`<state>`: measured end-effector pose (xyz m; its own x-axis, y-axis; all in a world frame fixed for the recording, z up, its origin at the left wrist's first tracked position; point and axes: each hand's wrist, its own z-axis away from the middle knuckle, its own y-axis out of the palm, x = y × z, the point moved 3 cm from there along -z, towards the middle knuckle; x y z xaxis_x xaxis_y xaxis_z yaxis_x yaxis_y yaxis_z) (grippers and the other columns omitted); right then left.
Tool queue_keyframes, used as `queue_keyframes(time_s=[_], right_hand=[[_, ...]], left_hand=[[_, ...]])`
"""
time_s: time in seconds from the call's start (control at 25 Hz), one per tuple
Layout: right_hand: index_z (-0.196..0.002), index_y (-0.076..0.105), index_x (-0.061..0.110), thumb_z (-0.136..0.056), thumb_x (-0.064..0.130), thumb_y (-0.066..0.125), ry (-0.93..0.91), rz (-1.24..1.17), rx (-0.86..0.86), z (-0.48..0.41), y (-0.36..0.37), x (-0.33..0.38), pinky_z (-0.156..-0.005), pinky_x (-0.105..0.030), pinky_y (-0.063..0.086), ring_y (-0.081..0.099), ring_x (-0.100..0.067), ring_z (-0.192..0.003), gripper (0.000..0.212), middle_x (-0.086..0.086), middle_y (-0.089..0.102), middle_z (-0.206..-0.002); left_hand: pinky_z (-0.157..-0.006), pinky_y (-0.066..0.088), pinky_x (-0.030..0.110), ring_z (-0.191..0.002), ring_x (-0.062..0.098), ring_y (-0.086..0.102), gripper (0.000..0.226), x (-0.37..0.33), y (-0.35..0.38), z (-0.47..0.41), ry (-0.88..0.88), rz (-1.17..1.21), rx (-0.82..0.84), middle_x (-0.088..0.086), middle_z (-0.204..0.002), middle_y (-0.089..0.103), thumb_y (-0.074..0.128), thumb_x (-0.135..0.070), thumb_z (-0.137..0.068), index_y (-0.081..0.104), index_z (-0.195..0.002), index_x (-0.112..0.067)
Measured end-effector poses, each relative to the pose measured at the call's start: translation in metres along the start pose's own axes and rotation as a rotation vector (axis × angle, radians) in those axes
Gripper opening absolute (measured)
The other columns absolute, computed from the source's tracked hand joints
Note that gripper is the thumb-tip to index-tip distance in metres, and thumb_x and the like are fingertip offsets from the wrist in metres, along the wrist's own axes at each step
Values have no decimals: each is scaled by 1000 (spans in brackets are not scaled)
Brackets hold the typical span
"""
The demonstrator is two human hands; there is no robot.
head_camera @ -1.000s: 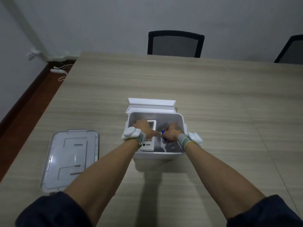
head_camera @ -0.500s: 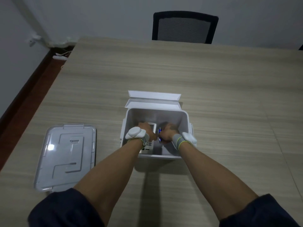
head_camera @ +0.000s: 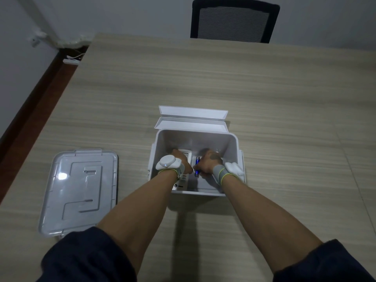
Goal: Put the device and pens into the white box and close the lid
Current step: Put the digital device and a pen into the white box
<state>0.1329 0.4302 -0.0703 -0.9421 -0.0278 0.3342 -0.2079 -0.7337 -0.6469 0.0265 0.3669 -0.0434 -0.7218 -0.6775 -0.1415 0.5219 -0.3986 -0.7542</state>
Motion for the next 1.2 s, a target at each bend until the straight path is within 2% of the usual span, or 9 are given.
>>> queue_keyframes(time_s=[0.08,0.16,0.28,0.36,0.52,0.6,0.72,0.96,1.2], right_hand=[[-66,68,9,-80,29,77,11,7,-35,-1,-2,0,-37,-12,40,50,-3,-27,26,6,53,-31],[-81,73,8,-74,35,82,3,26,-66,0,-4,3,-60,-19,48,64,-12,-57,29,-2,70,-64],[-103,74,4,-70,35,84,-4,59,-104,10,-9,7,-77,-28,56,72,-22,-93,46,-9,75,-102],[-104,73,1,-72,32,82,-19,73,-128,17,-15,7,-78,-28,55,72,-24,-97,46,-10,74,-102],[-108,71,-1,-77,31,78,-56,66,-198,35,-28,10,-84,-33,59,73,-27,-97,45,-16,75,-105],[-123,60,-6,-83,28,72,-78,19,-213,50,-33,14,-91,-40,57,69,-31,-105,54,-22,69,-117],[-149,35,7,-93,25,56,-69,-82,-152,74,-41,9,-105,-43,44,53,-39,-127,62,-23,52,-140],[-117,62,10,-88,14,53,-241,151,-683,122,-65,-12,-91,-36,48,57,-36,-113,31,-15,59,-121],[-122,56,7,-86,20,58,-63,150,-540,125,-54,-52,-97,-39,45,54,-39,-120,38,-17,52,-130]], left_hand=[[-106,40,34,-138,30,43,88,0,0,0,5,-29,13,17,-151,34,68,-45,-87,27,-148,3],[-106,41,34,-137,29,45,87,-1,-1,2,16,-48,24,17,-150,37,68,-46,-88,28,-147,3],[-101,48,32,-126,26,56,72,0,-11,8,75,-79,31,14,-141,52,68,-48,-87,49,-138,-1],[-94,53,31,-115,24,64,54,-1,-21,14,124,-100,24,11,-129,63,68,-44,-87,64,-124,-6],[-75,50,27,-102,26,71,29,-2,-41,37,200,-128,-76,9,-111,73,66,-28,-88,72,-107,-7],[-69,49,28,-94,27,72,23,-2,-49,50,226,-119,-165,10,-104,74,67,-25,-85,73,-98,-8],[-67,51,30,-92,30,71,10,0,-60,68,271,-99,-264,12,-100,73,66,-21,-83,67,-86,-12],[-70,50,33,-94,36,67,15,28,-65,103,321,-34,-419,9,-98,60,63,-18,-82,66,-93,-8],[-73,52,35,-95,38,68,22,64,-44,122,306,-48,-412,15,-109,68,62,-14,-82,71,-101,-10]])
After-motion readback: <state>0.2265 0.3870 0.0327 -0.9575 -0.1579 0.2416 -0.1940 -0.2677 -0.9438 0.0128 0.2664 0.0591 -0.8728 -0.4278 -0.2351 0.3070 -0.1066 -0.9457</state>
